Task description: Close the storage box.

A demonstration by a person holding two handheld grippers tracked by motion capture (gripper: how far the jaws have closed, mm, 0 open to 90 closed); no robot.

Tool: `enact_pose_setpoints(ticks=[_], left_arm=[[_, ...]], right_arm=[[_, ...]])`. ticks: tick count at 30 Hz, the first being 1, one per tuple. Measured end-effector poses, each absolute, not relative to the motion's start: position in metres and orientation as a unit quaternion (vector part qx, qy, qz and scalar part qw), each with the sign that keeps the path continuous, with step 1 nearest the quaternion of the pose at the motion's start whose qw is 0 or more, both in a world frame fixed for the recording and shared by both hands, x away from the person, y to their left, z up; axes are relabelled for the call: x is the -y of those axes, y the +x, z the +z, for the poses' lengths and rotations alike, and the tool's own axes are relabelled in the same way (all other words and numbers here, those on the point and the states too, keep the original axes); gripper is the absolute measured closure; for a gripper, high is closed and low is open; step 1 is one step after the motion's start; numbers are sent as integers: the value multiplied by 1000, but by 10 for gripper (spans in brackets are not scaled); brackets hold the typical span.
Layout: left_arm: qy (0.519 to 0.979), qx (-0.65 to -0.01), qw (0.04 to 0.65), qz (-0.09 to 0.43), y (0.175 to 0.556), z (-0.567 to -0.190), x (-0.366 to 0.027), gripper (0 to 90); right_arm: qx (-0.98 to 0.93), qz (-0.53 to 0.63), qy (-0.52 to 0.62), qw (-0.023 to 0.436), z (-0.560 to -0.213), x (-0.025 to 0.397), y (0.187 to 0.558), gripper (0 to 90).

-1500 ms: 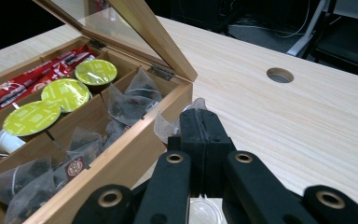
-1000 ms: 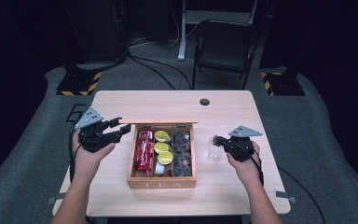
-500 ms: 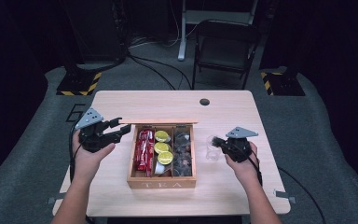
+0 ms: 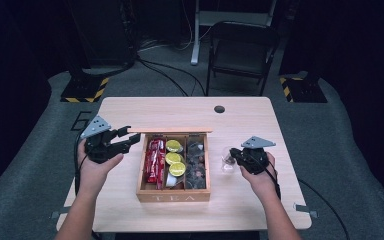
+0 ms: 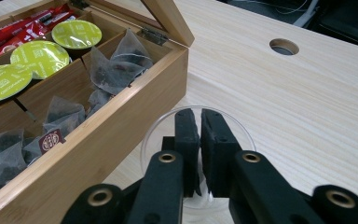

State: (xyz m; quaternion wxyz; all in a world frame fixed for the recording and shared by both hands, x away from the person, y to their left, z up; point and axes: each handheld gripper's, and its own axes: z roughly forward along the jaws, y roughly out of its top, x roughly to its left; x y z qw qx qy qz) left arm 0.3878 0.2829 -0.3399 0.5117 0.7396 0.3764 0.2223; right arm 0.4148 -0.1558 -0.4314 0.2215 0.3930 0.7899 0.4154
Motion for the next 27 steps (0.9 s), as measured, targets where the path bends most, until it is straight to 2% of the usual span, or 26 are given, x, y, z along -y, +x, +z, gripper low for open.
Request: enact_pose_setpoints(ticks=[11,16,21,25,27], left_arm=[[739,-376,511,224,388,-340,-283,515],[740,-376,510,225,387,-340,-282,515],[742,-376,507,224,386,-340,-282,515],[742,-376,508,226,385,-341,-282,515],[742,-378,507,225,384,-341,-282,514]], right_arm=[[-780,427,398,227,-429,156,414,746],[-774,441,394,224,-421,151,410,654],[-775,450,383,226,-414,145,407,612],[-773,461,376,222,-406,139,404,542],[-768,470,373,222,-401,135,402,465]])
